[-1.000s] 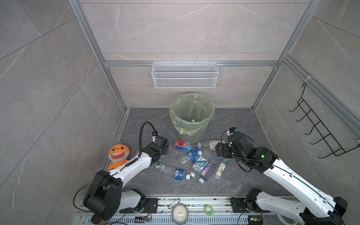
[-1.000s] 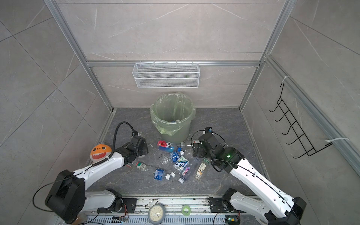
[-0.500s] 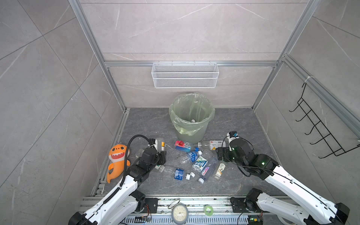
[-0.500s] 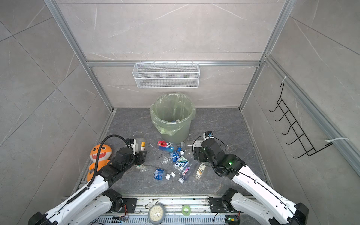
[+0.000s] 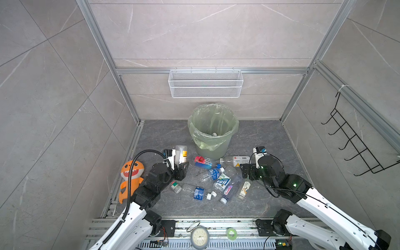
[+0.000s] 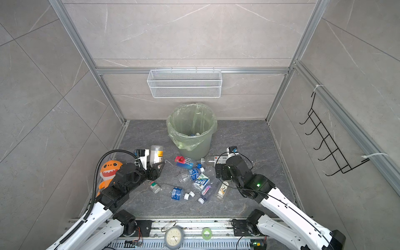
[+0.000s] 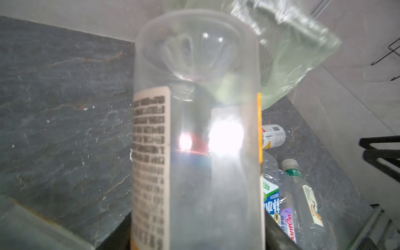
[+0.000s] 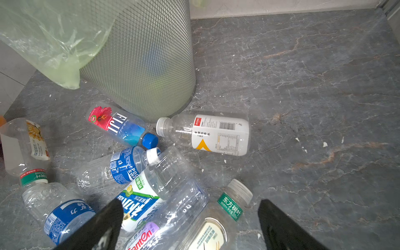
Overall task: Throw the plastic bottles in the bin
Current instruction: Throw the plastic bottle into the trash bin.
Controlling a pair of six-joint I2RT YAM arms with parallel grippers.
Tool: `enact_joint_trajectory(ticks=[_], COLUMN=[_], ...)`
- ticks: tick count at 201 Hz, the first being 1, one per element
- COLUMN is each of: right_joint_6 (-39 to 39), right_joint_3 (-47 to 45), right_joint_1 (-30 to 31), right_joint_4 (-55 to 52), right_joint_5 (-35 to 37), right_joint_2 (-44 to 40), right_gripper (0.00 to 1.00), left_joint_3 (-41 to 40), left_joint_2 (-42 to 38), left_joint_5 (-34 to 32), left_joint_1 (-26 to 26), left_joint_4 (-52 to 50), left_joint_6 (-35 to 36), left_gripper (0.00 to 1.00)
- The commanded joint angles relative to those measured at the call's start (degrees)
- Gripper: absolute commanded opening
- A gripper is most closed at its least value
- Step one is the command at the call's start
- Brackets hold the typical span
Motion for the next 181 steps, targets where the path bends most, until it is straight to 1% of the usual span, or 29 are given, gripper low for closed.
enact_joint_trajectory(ticks=[1,17,38,52,61,69,77,81,88,91,95,111,146,181], right_joint_6=[-0.52,-0.69,-0.98,-0.99,-0.7,-0.48,-0.08,0.24,0.59,0.65,0.9,1.47,1.4,2.27], right_joint_3=[0.25,0.97,2.29,3.0,3.3,3.56,3.88,4.04,4.1,4.11,4.04,3.42,3.18,3.38], right_joint_1=[-0.08,-0.13,-0.13,-0.1,-0.06,-0.13,-0.11,-0.13,-0.13,-0.13,-0.13,-0.12,-0.08,-0.05], right_joint_4=[0.39,0.17,0.43,0.95,1.36,1.53,1.56,1.42,1.35,1.23,1.22,1.49,0.49,-2.41], right_joint_5=[0.04,-0.09,-0.7,-1.28,-1.5,-1.59,-1.59,-1.59,-1.74,-1.83,-2.0,-2.44,-2.58,-1.15], right_joint_2=[-0.5,0.2,1.38,2.22,2.8,3.35,3.81,3.95,3.97,3.92,3.81,3.01,1.62,2.15], right_gripper=[1.0,1.0,1.0,1.0,1.0,1.0,1.0,1.0,1.0,1.0,1.0,1.0,1.0,1.0], left_joint_3=[7.54,14.26,25.72,35.11,41.93,49.02,54.66,56.07,58.12,58.5,58.91,57.53,49.17,43.61], left_joint_2=[3.36,8.98,19.88,28.2,34.24,39.56,43.76,44.96,46.67,47.21,47.51,46.78,39.12,32.5], left_joint_5=[2.13,2.21,4.17,6.19,7.5,8.06,7.97,7.64,7.74,7.9,7.9,9.04,6.1,4.25], left_joint_1=[-0.67,-0.93,-1.13,-1.09,-1.07,-0.94,-0.98,-0.98,-0.86,-0.74,-0.53,0.46,0.69,0.69], left_joint_4=[5.17,6.19,7.01,7.96,6.92,3.39,0.49,-0.08,-0.38,-0.39,-0.33,1.05,3.68,3.16], left_joint_6=[3.01,4.17,6.12,7.07,7.76,8.13,8.03,7.92,7.9,7.87,7.75,7.35,6.73,6.55], left_gripper=[0.37,0.37,0.37,0.38,0.41,0.49,0.61,0.7,0.93,0.99,1.0,1.0,1.0,1.0])
